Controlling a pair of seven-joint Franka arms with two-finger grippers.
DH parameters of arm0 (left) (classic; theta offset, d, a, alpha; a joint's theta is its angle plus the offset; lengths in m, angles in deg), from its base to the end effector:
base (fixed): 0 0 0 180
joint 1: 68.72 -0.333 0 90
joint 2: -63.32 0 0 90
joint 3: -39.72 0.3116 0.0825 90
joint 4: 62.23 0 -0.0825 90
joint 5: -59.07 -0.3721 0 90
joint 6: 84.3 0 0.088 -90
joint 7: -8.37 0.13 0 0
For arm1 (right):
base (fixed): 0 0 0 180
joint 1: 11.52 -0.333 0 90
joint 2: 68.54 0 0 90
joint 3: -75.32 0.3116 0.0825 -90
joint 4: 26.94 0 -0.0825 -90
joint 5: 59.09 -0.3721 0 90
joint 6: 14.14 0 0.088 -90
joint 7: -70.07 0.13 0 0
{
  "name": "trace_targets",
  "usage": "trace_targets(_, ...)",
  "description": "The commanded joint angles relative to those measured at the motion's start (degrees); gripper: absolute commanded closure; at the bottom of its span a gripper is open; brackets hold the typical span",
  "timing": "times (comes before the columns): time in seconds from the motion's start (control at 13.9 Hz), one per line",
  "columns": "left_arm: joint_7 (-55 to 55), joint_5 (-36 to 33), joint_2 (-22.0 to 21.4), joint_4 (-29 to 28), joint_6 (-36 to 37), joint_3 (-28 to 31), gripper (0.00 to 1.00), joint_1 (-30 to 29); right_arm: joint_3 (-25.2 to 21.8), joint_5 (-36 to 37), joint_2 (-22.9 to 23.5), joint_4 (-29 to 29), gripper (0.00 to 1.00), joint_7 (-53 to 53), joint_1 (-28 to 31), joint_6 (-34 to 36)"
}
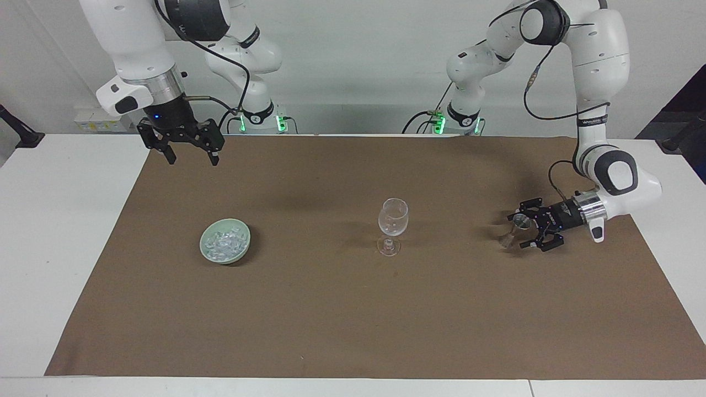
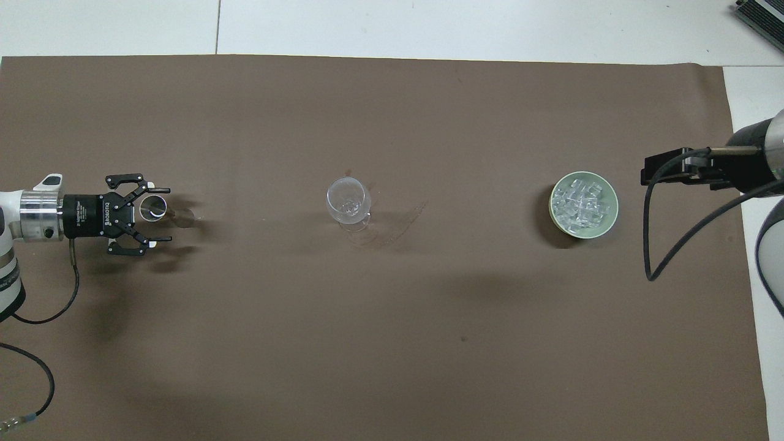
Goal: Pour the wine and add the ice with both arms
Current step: 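Close the left gripper around the small dark bottle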
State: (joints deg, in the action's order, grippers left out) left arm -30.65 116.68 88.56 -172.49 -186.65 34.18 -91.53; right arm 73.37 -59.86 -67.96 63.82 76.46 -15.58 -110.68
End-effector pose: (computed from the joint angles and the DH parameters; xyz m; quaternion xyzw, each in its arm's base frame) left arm 0.5676 0.0828 0.2552 0.6229 0.5955 -0.3305 0.3849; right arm 0.5586 0.0223 0.5960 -0.9982 0.0378 -0.0448 0.0099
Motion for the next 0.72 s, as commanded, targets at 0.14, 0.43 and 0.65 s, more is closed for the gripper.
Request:
trace_targets(0.14,1.31,1.46,-2.47,-2.76,0.22,0.53,0.0,0.39,0.28,-0.37,-0.58,0.65,0.0,0.64,0.46,0.03)
trace_targets(0.43,1.31,1.46,-2.56,-3.2,0.05,0.53,0.22,0.57,0.28,-0.37,-0.58,0.65,0.0,0.64,0.46,0.03)
trace_targets(0.65,1.22,1.46,-2.56,-3.2,0.05,0.53,0.28,0.57,0.28,-0.37,-0.58,0.65,0.0,0.64,0.46,0.03)
